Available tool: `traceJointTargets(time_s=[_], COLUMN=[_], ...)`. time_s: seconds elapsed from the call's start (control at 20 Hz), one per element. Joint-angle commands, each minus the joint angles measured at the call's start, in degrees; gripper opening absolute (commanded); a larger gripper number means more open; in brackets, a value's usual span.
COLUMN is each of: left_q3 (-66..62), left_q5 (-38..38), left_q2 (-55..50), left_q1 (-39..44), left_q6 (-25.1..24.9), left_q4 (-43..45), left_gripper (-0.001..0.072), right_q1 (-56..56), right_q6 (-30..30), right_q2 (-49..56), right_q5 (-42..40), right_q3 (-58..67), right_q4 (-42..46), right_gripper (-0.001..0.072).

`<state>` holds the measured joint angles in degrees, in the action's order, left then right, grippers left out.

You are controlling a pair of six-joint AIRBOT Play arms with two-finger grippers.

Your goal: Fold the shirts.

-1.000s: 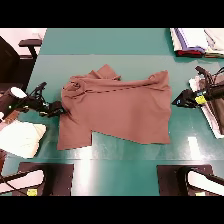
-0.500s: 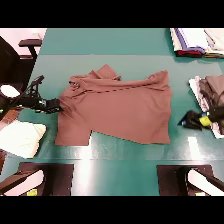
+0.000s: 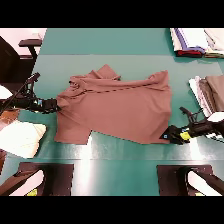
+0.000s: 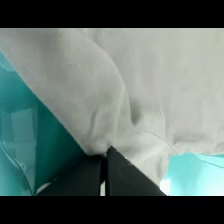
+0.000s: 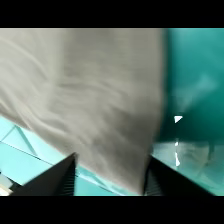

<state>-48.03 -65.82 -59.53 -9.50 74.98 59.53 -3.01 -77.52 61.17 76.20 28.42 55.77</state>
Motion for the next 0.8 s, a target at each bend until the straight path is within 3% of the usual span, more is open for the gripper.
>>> traceJointTargets(time_s=[0.0, 0.1, 0.35, 0.55, 0.75], left_q3=[-0.1, -0.3, -10.6, -31.0, -53.8], left_q5=[-0.9, -1.5, -3.1, -3.5, -2.3], left_q2=[0.2, 1.4, 10.5, 16.7, 18.8], left_q1=[0.0, 0.0, 0.0, 0.0, 0.0], left_q6=[0.0, 0.0, 1.9, 6.4, 9.0], left_q4=[0.0, 0.0, 0.0, 0.0, 0.0], left_gripper=[0.0027, 0.0026, 0.0026, 0.0026, 0.0026], right_q1=[7.6, 9.2, 7.5, -0.3, -9.6], right_q6=[-1.6, -1.1, -0.9, -2.0, -2.0], right_q2=[2.3, 3.2, -6.4, -15.1, -16.4], right_q5=[-4.2, -4.3, 0.0, 3.4, 6.4], right_q3=[-0.9, -0.7, 12.9, 37.7, 64.8], right_q4=[-2.1, -2.1, -1.7, -1.7, -1.6], right_gripper=[0.0285, 0.0013, 0.0015, 0.0015, 0.0015])
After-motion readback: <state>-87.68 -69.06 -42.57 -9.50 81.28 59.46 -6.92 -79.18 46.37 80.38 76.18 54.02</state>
